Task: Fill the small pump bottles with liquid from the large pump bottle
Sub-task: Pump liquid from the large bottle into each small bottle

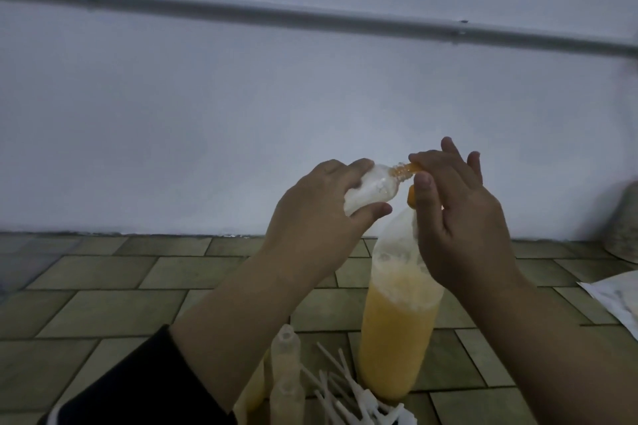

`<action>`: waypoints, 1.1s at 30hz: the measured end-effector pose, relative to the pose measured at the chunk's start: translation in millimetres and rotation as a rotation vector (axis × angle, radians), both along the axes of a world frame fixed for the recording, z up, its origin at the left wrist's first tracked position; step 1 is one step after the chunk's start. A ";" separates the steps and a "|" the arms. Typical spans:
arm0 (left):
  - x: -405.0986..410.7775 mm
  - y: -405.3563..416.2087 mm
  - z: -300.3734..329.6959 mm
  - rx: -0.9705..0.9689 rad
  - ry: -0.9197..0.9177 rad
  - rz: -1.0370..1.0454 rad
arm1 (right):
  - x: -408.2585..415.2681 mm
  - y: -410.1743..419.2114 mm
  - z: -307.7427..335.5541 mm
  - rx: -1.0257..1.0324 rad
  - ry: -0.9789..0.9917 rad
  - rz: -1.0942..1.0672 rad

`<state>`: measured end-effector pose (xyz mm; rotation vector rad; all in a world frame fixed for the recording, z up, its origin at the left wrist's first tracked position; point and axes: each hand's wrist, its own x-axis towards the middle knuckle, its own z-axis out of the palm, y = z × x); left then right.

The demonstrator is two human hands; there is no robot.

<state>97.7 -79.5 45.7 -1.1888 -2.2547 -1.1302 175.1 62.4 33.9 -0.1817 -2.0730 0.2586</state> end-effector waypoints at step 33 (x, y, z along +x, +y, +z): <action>9.2 -0.4 11.3 -0.017 0.093 0.063 | 0.2 -0.4 6.4 -0.010 0.058 0.021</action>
